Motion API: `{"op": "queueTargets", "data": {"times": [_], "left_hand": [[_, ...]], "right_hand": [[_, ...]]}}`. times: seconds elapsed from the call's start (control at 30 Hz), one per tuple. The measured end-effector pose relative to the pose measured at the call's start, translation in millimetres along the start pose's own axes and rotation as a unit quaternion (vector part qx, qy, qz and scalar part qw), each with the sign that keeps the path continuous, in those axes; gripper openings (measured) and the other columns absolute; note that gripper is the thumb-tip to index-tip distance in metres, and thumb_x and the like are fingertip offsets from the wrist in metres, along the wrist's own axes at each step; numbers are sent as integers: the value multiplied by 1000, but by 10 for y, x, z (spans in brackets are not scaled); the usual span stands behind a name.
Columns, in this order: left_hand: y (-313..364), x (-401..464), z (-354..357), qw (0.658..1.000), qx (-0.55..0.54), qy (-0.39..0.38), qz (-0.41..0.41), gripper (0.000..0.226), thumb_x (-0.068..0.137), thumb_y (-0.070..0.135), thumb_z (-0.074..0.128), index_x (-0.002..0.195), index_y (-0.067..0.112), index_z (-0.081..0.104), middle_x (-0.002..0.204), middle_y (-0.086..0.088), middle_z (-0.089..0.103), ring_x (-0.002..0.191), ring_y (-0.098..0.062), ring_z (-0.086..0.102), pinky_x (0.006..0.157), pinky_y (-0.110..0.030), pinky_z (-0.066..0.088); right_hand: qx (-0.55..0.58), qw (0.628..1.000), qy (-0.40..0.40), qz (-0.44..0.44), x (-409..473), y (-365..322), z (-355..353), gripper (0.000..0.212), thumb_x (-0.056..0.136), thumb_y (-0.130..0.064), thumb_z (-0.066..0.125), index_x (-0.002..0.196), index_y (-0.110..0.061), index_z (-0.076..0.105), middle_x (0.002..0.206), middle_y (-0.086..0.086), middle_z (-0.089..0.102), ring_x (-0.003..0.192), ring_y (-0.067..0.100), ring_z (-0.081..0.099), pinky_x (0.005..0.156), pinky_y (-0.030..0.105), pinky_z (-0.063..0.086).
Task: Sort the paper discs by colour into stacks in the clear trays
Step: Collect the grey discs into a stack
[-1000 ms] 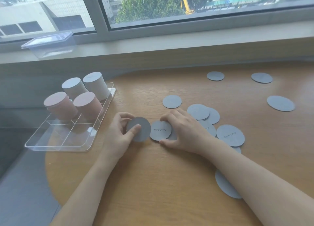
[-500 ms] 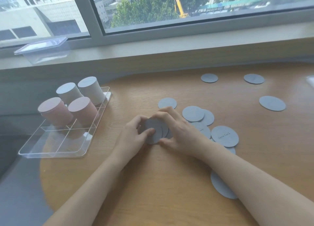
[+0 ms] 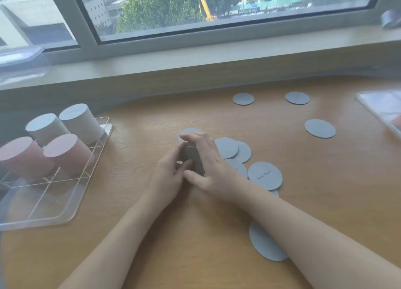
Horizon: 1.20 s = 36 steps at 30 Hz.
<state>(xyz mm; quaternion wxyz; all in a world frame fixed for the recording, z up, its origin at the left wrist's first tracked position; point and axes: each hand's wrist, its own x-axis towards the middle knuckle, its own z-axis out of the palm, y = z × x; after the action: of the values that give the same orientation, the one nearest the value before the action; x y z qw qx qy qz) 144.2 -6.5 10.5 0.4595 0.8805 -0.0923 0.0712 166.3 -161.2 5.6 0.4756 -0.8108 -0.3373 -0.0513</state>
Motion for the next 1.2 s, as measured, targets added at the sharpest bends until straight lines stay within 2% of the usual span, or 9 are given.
{"op": "queueTargets", "data": {"times": [0.13, 0.23, 0.33, 0.47, 0.67, 0.87, 1.0, 1.07, 1.2], "left_hand": [[-30, -43, -41, 999, -11, 39, -8, 28, 94, 6, 63, 114, 25, 63, 97, 22, 70, 90, -2, 66, 76, -16, 48], [-50, -39, -42, 998, -8, 54, -17, 22, 94, 14, 65, 110, 29, 62, 98, 23, 69, 88, -4, 66, 77, -22, 51], [-58, -27, -36, 998, -10, 60, -26, 21, 95, 15, 65, 110, 30, 62, 98, 24, 69, 84, -5, 66, 77, -20, 50], [-60, -8, -20, 998, -13, 55, -33, 22, 95, 16, 66, 112, 28, 61, 100, 19, 70, 86, -6, 65, 81, -26, 52], [-63, 6, -22, 998, -13, 48, -31, 21, 95, 16, 65, 112, 27, 61, 103, 15, 70, 89, -8, 66, 84, -35, 54], [-64, 1, -30, 998, -20, 48, -33, 20, 95, 14, 65, 111, 27, 62, 102, 16, 70, 89, -9, 66, 85, -39, 54], [-60, -7, -34, 998, -32, 41, -31, 20, 95, 13, 65, 110, 26, 62, 103, 13, 70, 92, -12, 67, 86, -42, 54], [-67, -3, -33, 998, -36, 40, -23, 21, 95, 11, 65, 111, 24, 63, 102, 12, 71, 94, -12, 67, 85, -43, 55], [-58, 4, -34, 997, -65, 41, -26, 29, 94, 8, 66, 119, 23, 65, 108, 13, 72, 96, -11, 71, 84, -35, 58]], "right_hand": [[-41, 999, 28, 18, 54, -16, -130, 59, 89, -38, 62, 141, -19, 42, 137, -3, 40, 127, 18, 38, 109, 34, 32], [-162, 975, 102, 110, 134, 83, -395, 39, 92, -41, 54, 126, -21, 57, 121, -3, 50, 117, 18, 43, 103, 38, 36], [-308, 923, 6, 229, 99, 288, -713, 41, 95, -45, 54, 130, -24, 56, 124, -4, 47, 122, 18, 38, 102, 35, 29], [-329, 904, -61, 266, 25, 421, -840, 55, 85, -63, 58, 129, -29, 56, 118, -7, 42, 116, 17, 34, 100, 36, 27], [-268, 931, -27, 245, 58, 442, -826, 46, 79, -53, 71, 115, -29, 54, 112, -11, 47, 112, 14, 39, 98, 34, 29], [-208, 959, 72, 181, 53, 373, -724, 42, 75, -27, 82, 100, -29, 48, 96, -13, 56, 94, 12, 51, 87, 28, 24], [-150, 970, 99, 162, 36, 354, -658, 36, 78, -16, 77, 100, -30, 53, 89, -11, 63, 91, 12, 57, 97, 35, 35], [-98, 978, 111, 147, 38, 332, -646, 31, 80, -13, 76, 99, -30, 58, 84, -12, 67, 88, 11, 61, 94, 39, 43], [1, 988, 91, 127, 36, 220, -602, 20, 86, -12, 72, 94, -30, 67, 85, -16, 72, 89, 8, 66, 83, 34, 47]]}}
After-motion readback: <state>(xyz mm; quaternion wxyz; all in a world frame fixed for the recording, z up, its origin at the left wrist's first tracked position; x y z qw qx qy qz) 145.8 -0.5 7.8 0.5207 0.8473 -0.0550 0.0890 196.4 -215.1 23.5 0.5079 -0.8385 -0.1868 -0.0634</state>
